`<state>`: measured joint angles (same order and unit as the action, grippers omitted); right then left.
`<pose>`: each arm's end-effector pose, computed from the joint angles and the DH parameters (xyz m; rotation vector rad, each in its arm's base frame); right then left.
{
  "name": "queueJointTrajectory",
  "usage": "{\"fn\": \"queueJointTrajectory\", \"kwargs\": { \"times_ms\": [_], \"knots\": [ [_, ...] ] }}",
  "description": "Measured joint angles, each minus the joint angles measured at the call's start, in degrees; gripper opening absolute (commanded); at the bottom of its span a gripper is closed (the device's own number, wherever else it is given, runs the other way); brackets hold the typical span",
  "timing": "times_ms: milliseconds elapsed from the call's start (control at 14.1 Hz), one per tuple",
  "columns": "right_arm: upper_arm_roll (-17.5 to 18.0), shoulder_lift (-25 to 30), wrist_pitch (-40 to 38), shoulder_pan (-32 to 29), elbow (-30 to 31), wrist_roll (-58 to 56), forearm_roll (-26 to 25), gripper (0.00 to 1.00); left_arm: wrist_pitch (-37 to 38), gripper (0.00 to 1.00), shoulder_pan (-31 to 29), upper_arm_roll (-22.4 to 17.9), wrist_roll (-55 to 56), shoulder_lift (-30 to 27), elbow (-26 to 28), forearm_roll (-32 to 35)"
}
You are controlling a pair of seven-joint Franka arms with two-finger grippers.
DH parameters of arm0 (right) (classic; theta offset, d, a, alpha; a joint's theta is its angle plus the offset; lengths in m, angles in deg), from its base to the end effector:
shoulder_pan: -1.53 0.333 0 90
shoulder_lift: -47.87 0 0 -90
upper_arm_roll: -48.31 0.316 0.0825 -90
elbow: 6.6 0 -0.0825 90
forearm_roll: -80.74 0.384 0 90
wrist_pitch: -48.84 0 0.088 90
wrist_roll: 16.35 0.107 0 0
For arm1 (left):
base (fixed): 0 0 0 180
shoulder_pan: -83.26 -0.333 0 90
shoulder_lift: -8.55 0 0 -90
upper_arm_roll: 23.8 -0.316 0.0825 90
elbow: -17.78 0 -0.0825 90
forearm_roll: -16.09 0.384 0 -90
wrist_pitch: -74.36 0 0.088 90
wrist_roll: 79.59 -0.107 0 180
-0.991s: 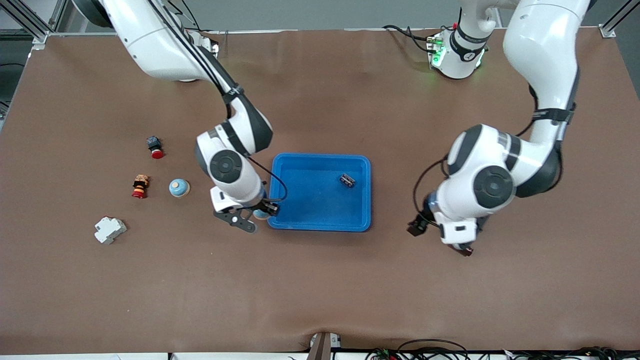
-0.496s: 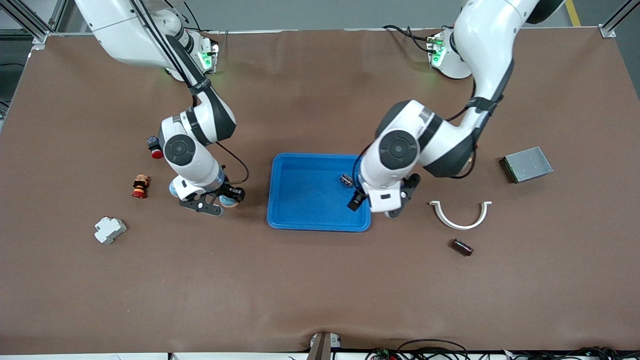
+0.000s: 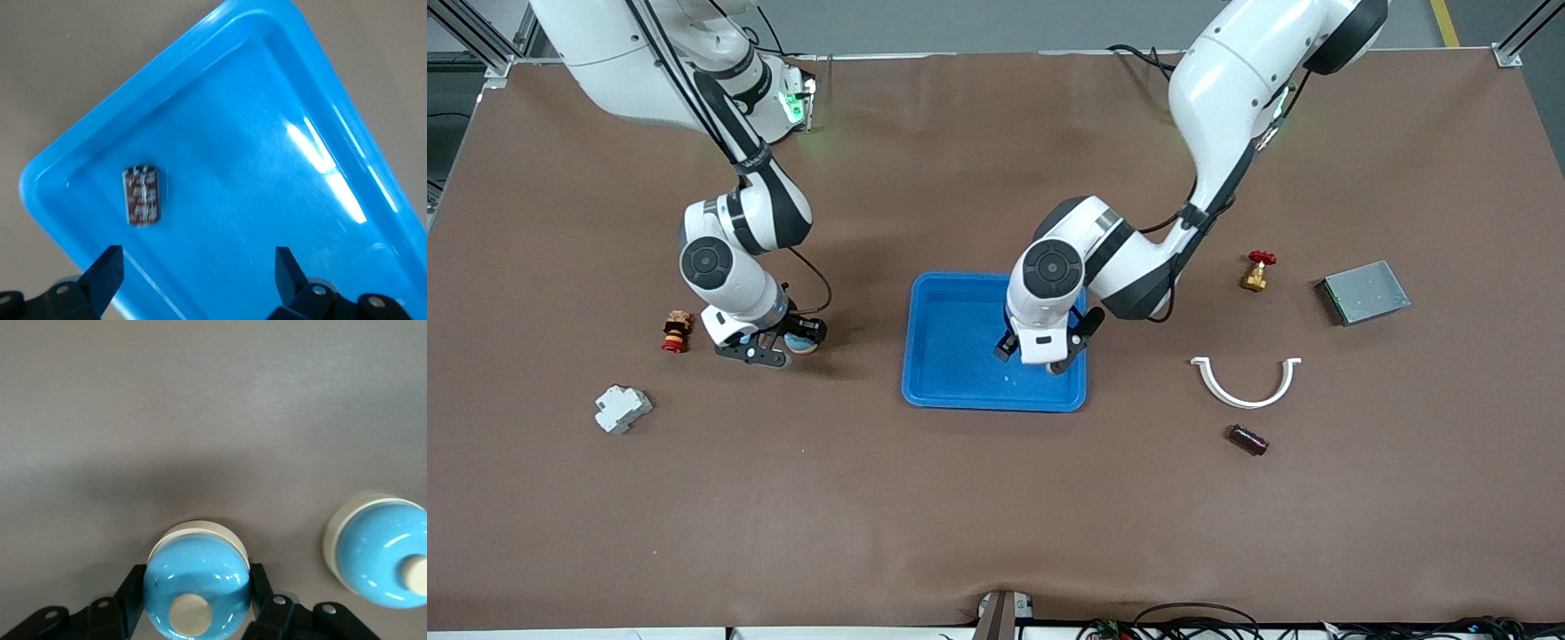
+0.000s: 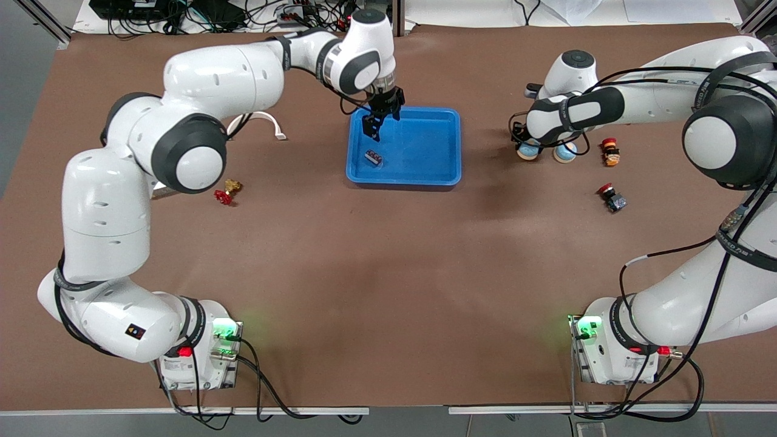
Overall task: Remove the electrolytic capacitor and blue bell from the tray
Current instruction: 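Carry the bell toward the first bell while the left gripper grasps the capacitor, then place the bell beside the first bell while the left gripper lifts the capacitor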
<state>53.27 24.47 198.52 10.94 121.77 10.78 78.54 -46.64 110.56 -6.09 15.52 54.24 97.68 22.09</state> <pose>0.5224 0.1361 0.1817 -3.1236 0.3066 0.0593 0.5474 -0.4768 0.2435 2.8166 1.3635 -0.2193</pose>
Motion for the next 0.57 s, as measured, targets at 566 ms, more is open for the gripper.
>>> {"fn": "queueJointTrajectory", "kwargs": {
  "times_ms": [566],
  "knots": [
    [0.39, 0.89, 2.20, -1.01, 2.49, -0.99, 2.85, 0.00, 0.19, 1.00, 0.00, -0.50, 0.23, 1.80, 1.86, 0.70]
  ]
}}
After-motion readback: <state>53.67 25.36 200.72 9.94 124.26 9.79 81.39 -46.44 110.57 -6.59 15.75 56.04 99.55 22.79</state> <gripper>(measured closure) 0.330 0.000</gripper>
